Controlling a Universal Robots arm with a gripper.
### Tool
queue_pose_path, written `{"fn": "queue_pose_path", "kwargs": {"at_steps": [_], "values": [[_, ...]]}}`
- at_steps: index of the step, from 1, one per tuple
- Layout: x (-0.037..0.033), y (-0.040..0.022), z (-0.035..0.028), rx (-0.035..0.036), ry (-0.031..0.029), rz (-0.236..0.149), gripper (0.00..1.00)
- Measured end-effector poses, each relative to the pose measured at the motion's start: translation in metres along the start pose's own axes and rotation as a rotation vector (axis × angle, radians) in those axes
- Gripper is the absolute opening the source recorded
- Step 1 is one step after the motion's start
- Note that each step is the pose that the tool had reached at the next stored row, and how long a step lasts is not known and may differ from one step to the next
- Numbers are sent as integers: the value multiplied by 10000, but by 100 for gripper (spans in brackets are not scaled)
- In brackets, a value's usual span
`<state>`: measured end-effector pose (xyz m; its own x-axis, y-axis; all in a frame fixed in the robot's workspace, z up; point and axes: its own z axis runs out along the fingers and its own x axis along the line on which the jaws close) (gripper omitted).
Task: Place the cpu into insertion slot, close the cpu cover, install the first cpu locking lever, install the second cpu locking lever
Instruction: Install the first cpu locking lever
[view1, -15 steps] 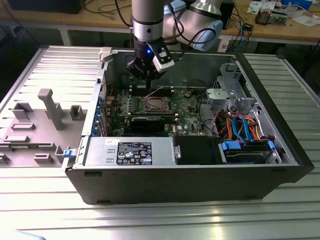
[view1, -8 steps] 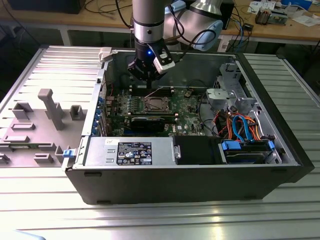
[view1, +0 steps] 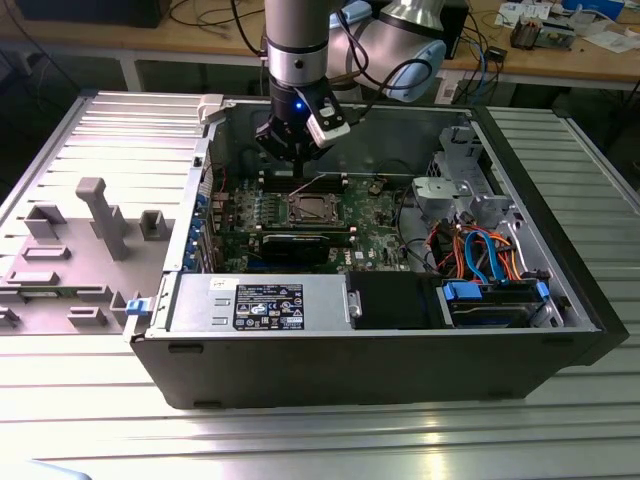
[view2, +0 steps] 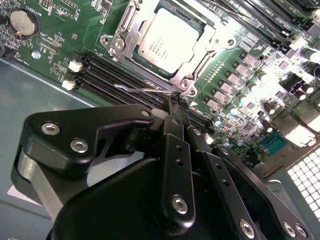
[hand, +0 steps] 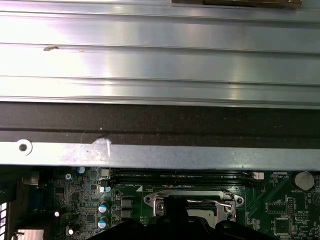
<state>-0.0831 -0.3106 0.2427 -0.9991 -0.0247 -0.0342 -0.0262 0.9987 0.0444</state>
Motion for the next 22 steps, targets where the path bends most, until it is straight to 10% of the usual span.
{"fn": "queue_pose_path", "kwargs": {"at_steps": [4, 22], "values": [[-5, 0, 16, -98, -6, 2, 11], [-171, 34, 151, -85, -2, -16, 11]]}}
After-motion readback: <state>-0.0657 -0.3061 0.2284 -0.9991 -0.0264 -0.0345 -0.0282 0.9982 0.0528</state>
